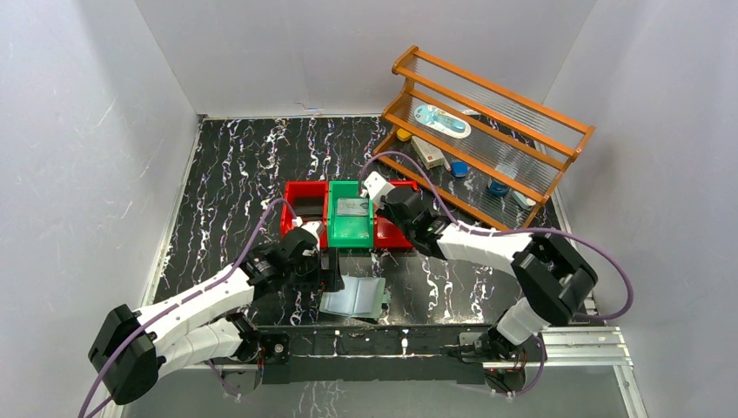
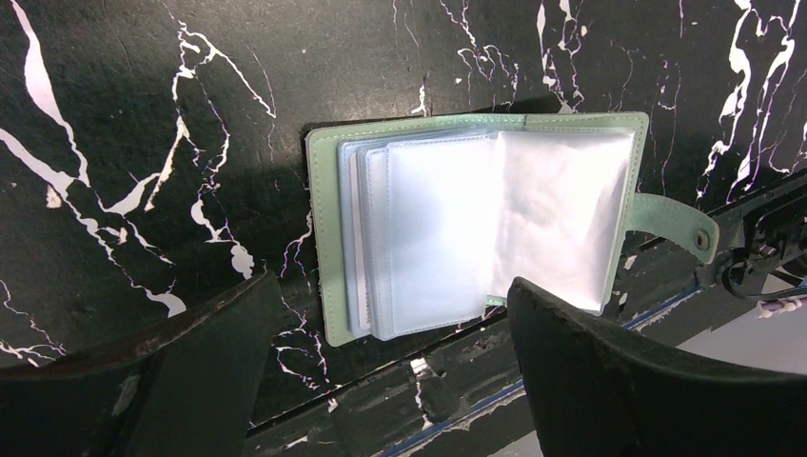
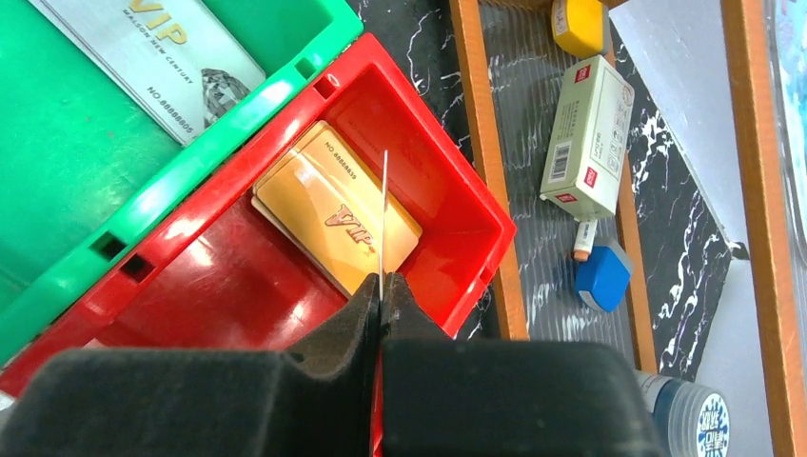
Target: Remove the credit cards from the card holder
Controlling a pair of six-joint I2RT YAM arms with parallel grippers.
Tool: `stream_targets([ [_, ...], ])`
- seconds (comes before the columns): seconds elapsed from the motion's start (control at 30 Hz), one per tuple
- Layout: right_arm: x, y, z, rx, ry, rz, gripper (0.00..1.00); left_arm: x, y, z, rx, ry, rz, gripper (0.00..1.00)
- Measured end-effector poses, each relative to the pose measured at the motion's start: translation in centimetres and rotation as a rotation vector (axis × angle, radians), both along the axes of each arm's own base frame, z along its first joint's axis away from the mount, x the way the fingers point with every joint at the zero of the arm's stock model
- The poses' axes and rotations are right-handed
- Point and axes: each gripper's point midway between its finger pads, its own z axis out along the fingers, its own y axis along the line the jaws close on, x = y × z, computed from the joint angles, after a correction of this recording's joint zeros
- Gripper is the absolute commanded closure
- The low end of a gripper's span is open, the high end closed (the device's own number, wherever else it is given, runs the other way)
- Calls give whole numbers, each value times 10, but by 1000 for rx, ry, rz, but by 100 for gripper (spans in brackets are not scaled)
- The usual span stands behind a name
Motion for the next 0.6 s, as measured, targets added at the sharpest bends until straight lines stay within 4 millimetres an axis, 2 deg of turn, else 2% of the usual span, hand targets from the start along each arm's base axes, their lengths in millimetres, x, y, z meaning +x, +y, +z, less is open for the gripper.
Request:
stream_targets([
  [0.27, 28, 5, -16, -102, -18, 21, 99, 0, 0, 0, 0, 2, -1, 11],
  [0.6, 36, 5, -36, -208, -20, 60, 97, 0, 0, 0, 0, 2, -1, 11],
])
